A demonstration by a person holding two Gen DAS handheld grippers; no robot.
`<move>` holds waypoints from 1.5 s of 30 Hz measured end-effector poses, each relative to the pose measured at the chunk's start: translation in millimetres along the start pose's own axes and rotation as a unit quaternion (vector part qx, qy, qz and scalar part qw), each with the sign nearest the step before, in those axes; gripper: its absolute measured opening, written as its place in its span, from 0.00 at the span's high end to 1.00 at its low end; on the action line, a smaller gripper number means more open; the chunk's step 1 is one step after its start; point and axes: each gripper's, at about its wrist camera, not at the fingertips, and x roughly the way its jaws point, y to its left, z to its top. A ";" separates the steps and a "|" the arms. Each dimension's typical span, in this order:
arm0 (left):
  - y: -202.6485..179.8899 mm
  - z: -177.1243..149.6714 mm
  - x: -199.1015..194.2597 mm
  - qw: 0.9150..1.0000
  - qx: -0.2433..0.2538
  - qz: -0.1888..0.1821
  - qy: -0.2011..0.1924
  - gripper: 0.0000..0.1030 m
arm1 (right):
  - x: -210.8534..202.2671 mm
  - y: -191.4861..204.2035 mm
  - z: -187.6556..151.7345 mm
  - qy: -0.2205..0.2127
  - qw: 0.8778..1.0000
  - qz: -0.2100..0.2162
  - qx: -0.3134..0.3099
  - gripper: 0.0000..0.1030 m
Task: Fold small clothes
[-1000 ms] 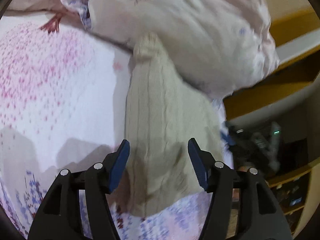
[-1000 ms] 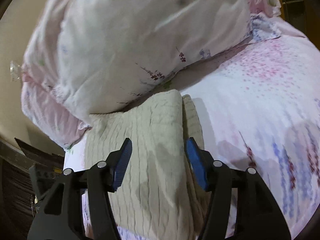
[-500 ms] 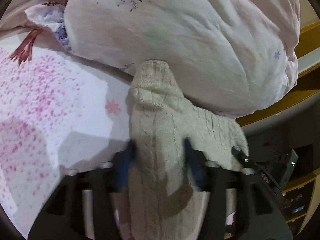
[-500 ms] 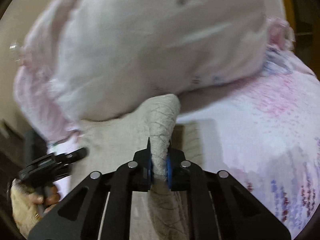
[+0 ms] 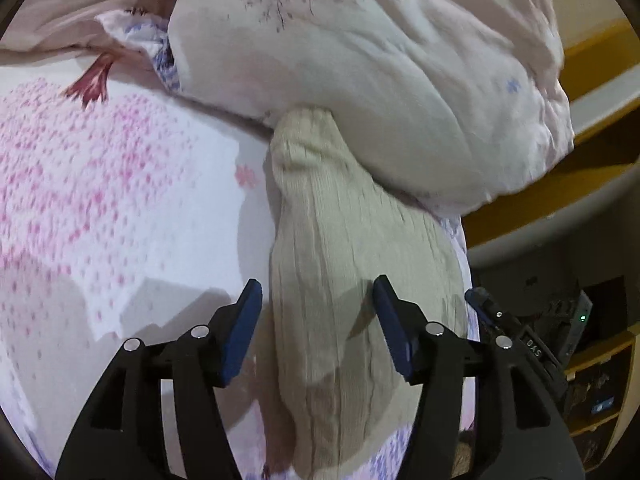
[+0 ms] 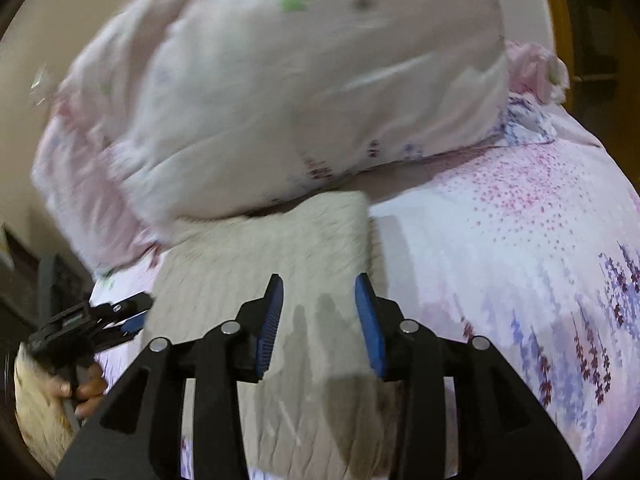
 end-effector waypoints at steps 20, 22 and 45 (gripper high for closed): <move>1.4 -19.8 12.2 1.000 0.004 -0.015 0.019 0.29 | -7.8 -42.5 -2.1 0.027 0.994 0.035 0.097 0.28; 2.9 -19.4 16.3 0.999 -0.006 -0.026 0.028 0.29 | 2.9 -52.6 1.7 0.048 0.991 0.033 0.116 0.28; -15.7 -14.8 28.0 0.997 0.017 -0.067 0.040 0.55 | 28.3 -28.0 -6.3 0.068 0.974 0.165 0.138 0.74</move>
